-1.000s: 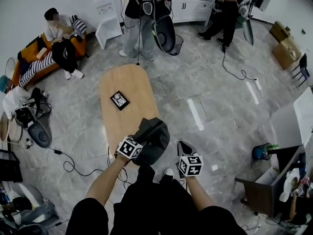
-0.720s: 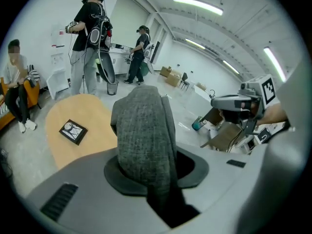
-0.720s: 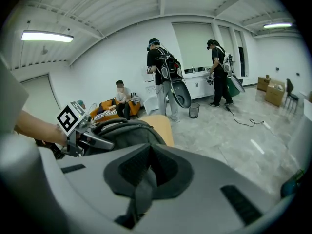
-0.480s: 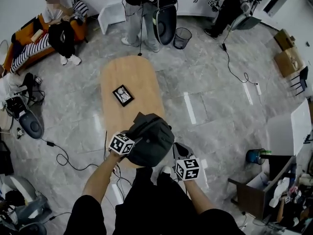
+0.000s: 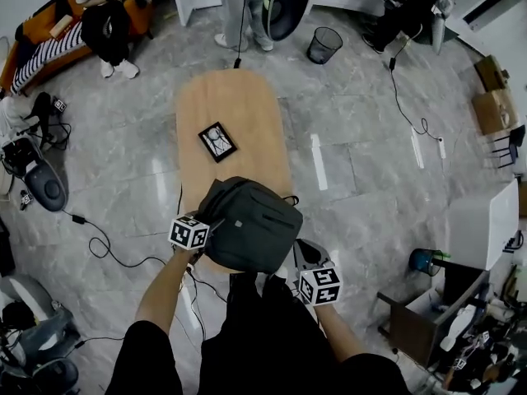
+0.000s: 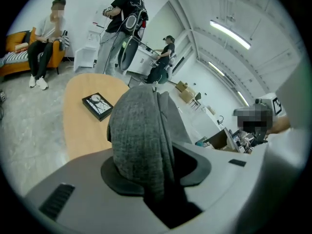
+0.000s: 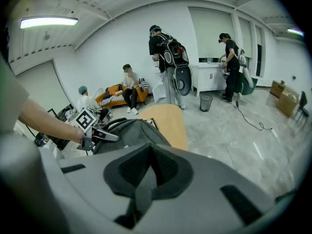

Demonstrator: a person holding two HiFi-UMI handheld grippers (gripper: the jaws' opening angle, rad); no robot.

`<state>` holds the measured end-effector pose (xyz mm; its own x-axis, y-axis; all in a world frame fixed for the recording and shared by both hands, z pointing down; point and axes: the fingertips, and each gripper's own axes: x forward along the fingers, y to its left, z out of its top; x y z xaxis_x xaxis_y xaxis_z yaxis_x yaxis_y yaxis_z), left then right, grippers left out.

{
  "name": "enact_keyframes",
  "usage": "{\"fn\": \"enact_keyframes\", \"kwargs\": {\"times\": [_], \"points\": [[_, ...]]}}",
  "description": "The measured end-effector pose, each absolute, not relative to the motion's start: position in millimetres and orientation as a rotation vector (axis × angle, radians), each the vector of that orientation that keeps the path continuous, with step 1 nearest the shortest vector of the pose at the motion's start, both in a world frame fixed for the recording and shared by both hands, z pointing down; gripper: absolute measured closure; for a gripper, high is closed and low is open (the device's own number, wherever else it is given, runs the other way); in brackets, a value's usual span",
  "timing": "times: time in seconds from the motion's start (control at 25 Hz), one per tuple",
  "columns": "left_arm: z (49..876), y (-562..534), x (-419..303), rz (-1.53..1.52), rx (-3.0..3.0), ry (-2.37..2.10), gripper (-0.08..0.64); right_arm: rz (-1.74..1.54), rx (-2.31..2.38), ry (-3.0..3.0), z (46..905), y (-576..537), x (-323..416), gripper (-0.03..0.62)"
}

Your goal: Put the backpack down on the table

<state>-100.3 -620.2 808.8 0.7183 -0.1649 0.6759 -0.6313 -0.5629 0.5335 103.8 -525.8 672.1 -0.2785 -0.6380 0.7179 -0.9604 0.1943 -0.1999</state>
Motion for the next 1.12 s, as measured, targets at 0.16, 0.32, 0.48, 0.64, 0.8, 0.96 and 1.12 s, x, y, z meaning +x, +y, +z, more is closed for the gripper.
{"fn": "enact_keyframes", "kwargs": {"times": [0.16,0.32,0.48,0.64,0.8,0.96,1.12], "points": [[829.0,-628.0,-118.0,0.751,2.099,-0.66,0.387,0.901,1.461,-1.975,679.7,-529.8,94.0,0.581],[850.5,-632.4,-134.0,0.744,2.063,-0.703,0.368,0.91,1.45,-1.963,684.9,-534.6,85.5,0.581],[872.7,-634.9,-156.8,0.75,2.013,-0.75,0.34,0.915,1.42,-1.947,690.0,-533.2,76.0,0.581],[894.9,-642.0,-170.5,0.764,1.969,-0.81,0.307,0.922,1.395,-1.921,694.6,-530.9,74.0,0.581],[917.3,-651.5,-185.0,0.798,1.89,-0.851,0.254,0.935,1.377,-1.906,700.0,-532.4,66.9,0.581],[942.7,-656.1,-210.4,0.884,1.78,-0.949,0.183,0.958,1.359,-1.895,706.5,-533.5,60.1,0.581],[958.0,-652.4,-240.2,0.932,1.661,-1.085,0.152,0.962,1.334,-1.891,710.9,-532.1,54.6,0.581]]}}
